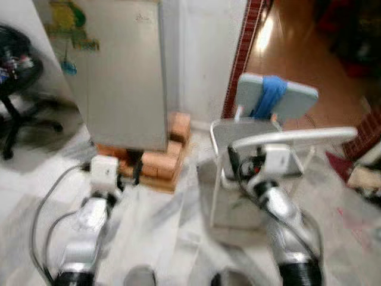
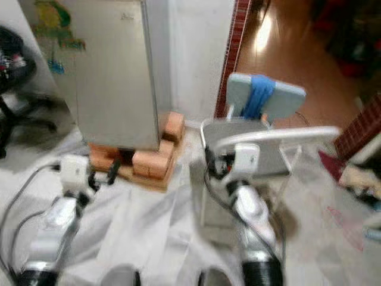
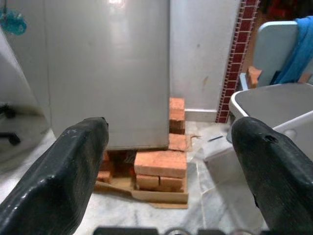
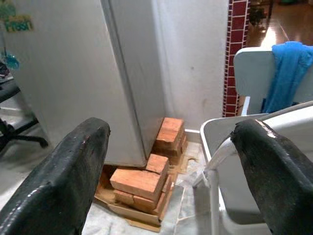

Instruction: Restocking fridge

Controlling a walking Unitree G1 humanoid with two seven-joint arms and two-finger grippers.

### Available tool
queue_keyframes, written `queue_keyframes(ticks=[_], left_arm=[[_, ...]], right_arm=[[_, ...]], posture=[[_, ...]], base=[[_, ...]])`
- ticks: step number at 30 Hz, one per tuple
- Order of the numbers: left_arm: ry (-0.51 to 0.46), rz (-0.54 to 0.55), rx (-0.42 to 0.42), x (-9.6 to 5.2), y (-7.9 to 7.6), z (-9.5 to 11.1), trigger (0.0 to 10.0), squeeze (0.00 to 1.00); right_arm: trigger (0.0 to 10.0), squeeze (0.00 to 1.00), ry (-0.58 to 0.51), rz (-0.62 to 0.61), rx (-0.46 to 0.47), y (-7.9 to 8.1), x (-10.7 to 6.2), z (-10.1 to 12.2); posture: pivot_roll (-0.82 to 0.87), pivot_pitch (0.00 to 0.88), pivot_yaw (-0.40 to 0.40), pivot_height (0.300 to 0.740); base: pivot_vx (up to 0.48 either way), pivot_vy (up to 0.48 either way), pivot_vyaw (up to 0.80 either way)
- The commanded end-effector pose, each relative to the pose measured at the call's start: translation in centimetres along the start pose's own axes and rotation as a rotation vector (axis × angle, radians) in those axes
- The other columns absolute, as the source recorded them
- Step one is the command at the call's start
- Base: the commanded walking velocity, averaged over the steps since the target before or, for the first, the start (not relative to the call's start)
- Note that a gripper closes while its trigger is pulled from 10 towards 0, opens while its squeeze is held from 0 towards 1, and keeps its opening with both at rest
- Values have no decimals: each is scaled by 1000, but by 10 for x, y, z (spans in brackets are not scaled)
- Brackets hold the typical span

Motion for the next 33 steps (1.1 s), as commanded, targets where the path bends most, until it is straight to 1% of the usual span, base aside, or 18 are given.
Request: queue_keyframes(ticks=[1, 2, 5, 15, 23, 26, 29, 33], left_arm=[[-45, -42, -4, 6, -11, 8, 10000, 0], [-56, -56, 5, 7, -14, 10, 10000, 0], [-65, -67, 19, 8, -16, 11, 10000, 0], [-65, -48, 5, 12, -11, 10, 10000, 0], [-63, -50, 6, 10, -13, 9, 10000, 0], [-63, -57, 15, 8, -12, 7, 10000, 0], [-60, -52, 14, 8, -11, 6, 10000, 0], [-58, -47, 11, 8, -10, 6, 10000, 0]], right_arm=[[10000, 0, -25, -44, -24, -13, -1, 6], [10000, 0, -31, -51, -26, -15, -1, 7], [10000, 0, -37, -64, -27, -18, -1, 8], [10000, 0, -53, -43, -32, -16, 3, 11], [10000, 0, -51, -43, -31, -16, 4, 10], [10000, 0, -46, -52, -36, -18, 4, 10], [10000, 0, -41, -53, -43, -20, 5, 9], [10000, 0, -40, -52, -47, -20, 5, 9]], posture=[[31, 25, -21, 740], [32, 23, -20, 740], [32, 21, -21, 740], [34, 14, -21, 740], [37, 11, -23, 740], [37, 10, -25, 740], [38, 9, -27, 740], [40, 7, -29, 740]], base=[[0, 480, -800], [0, 480, -800], [0, 480, -800], [0, 480, 0], [0, 480, 0], [0, 480, 0], [0, 480, -413], [0, 480, -800]])
Point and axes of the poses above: a point about 5 cm out from each wrist's last joint towards the gripper, its own x axis pointing out of the wrist towards the gripper, its own z axis along the axis of the wrist's last joint, y = z × x, the point moved 1 cm from there along x, pointing out of the wrist towards the gripper, and after that the axes turned 1 degree about x, right-handed, at the moved point
